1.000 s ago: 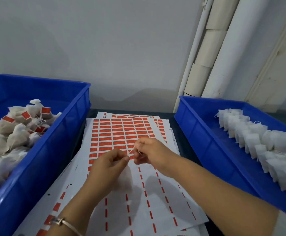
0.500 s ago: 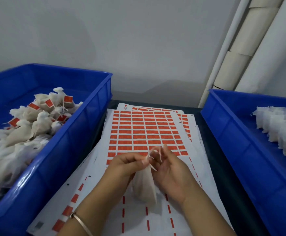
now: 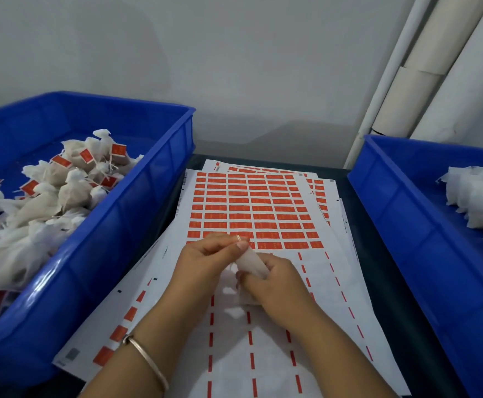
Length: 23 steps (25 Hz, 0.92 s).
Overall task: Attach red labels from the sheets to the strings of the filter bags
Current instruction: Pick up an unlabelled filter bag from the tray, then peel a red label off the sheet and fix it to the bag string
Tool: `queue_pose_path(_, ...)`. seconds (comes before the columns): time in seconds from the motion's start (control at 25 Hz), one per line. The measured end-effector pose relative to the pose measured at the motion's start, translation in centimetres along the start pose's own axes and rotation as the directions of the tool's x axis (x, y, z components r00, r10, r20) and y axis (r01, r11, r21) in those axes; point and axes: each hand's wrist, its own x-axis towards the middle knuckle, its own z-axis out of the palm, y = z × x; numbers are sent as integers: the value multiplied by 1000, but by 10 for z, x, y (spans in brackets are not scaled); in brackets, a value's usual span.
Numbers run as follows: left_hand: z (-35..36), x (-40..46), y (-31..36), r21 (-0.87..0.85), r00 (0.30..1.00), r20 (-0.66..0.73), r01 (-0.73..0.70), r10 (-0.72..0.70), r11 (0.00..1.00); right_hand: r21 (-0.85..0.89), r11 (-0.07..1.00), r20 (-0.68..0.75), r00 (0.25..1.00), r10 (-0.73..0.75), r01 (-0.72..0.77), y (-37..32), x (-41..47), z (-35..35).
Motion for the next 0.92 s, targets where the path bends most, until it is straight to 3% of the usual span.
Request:
queue_pose_path(0.16,-8,8,7,-347,979,-38,173,-198,922,12,994,52,993,108,-109,0,-1,-8)
queue_pose_path(0.24,-10,10,11,-455,964,-66,201,-258,867,219,958,81,982,170,-184,0,0,-12)
queue_pose_path(0.32,-10,11,11,-455,953,-109,205,-282,867,532,818,177,973,146,-219,1,2,-18)
queue_pose_path(0.36,-9,12,11,-400,950,-139,203,-278,894,686,691,209,971,113,-228,1,2,-21)
queue_pose_path(0.44,-5,13,6,-130,949,-225,197,-223,972,883,410,225,972,60,-230,1,4,-28)
queue_pose_path(0.52,0,11,2,171,957,-263,170,-121,971,948,274,161,987,28,-162,2,6,-32)
queue_pose_path(0.6,4,7,0,381,982,-187,70,3,922,932,351,89,996,30,-93,4,7,-35)
queue_pose_path(0.68,5,4,-2,543,992,-30,-88,124,835,845,533,11,997,70,-47,4,8,-35)
queue_pose_path(0.8,5,2,-5,649,954,194,-299,228,700,503,864,-156,983,99,-7,5,7,-30)
queue_pose_path(0.92,6,-1,-6,649,932,240,-361,270,670,171,985,-186,982,40,-8,2,3,-26)
